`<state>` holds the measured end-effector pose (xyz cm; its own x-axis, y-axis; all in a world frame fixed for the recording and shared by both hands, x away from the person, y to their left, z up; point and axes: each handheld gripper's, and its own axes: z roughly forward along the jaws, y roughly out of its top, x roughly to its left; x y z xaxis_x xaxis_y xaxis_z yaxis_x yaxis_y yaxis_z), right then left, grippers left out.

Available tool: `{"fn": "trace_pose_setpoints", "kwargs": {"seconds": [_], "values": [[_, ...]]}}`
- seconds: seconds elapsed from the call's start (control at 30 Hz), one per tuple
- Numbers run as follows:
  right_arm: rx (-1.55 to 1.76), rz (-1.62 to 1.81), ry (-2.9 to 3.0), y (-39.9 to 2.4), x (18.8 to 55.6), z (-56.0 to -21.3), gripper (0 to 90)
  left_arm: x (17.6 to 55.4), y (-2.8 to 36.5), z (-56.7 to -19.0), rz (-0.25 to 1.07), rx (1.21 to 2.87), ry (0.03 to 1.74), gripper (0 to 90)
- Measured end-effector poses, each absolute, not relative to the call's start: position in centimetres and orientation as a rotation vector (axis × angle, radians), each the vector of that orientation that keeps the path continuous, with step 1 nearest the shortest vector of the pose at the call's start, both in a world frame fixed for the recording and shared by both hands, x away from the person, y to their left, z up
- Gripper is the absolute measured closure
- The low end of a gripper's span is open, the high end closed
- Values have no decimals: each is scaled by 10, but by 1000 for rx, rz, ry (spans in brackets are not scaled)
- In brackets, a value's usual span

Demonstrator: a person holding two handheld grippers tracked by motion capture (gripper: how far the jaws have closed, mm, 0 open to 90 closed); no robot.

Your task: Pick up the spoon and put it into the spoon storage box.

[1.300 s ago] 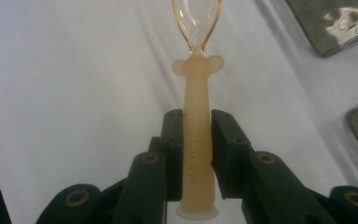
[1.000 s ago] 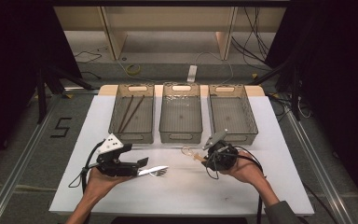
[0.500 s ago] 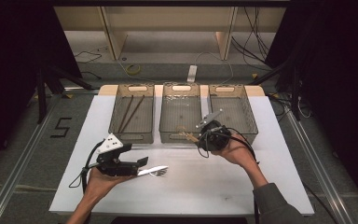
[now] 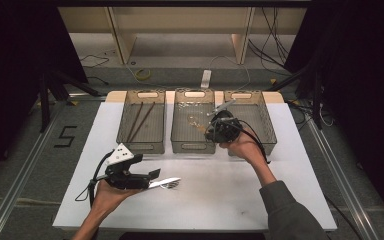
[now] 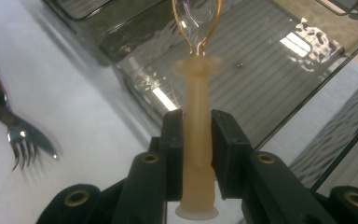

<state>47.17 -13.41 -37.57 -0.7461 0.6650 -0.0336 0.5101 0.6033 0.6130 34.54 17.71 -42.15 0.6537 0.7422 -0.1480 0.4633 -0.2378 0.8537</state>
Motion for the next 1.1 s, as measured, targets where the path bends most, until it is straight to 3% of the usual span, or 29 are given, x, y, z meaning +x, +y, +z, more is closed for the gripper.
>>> {"fn": "trace_pose_setpoints", "kwargs": {"seconds": [1.1], "values": [[1200,862,2491,-121,523,-387,760,346,179,-421,360,1890,950,157]]}}
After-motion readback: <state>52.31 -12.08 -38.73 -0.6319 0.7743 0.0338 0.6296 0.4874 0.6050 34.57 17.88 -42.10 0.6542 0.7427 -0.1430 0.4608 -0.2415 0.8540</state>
